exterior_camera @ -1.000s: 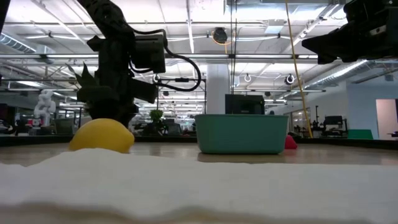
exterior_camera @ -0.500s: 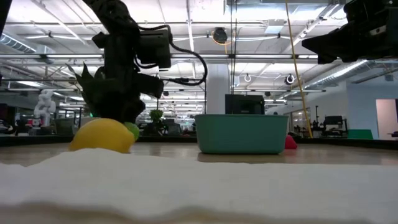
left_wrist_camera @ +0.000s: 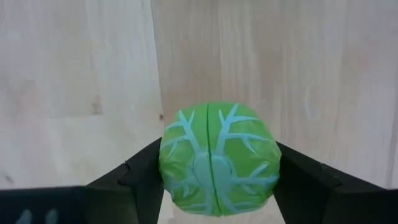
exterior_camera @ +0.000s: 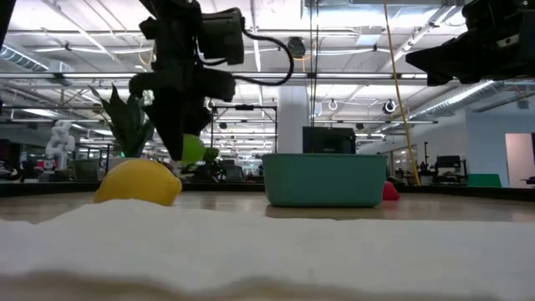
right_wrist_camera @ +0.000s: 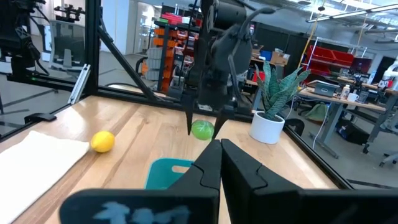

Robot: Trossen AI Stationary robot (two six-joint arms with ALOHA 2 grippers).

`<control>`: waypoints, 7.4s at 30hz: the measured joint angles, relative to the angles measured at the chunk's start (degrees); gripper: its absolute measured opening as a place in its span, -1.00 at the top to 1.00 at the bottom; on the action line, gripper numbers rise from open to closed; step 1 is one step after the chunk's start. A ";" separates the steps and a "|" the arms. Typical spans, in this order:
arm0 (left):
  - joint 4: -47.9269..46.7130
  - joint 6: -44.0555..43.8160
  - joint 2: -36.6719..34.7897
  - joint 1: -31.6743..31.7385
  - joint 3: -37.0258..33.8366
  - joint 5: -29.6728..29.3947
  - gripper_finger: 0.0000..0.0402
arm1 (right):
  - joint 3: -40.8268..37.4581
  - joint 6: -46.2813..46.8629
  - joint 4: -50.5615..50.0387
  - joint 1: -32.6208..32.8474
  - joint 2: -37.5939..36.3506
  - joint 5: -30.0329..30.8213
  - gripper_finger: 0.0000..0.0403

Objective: Pick and placing Produce into tupperware
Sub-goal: Put the green cabbage into the blue bin

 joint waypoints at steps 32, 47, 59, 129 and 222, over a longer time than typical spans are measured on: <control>15.29 -3.21 -29.83 2.36 -2.79 1.02 -0.20 | 0.04 0.49 2.12 0.00 0.11 0.00 1.00; 26.25 -9.18 -22.07 2.97 -3.87 1.72 -0.20 | 0.04 0.47 2.35 0.01 0.11 0.00 1.00; 24.90 -7.90 -12.87 6.76 4.93 14.12 -0.20 | 0.04 0.47 2.50 0.00 0.11 0.00 1.00; 15.76 19.76 20.69 3.73 26.39 26.56 -0.20 | 0.00 0.45 2.90 0.00 0.11 -0.12 1.00; 15.74 28.23 28.02 3.86 25.47 27.80 -0.20 | 0.00 -1.04 5.06 0.01 1.38 -0.20 1.00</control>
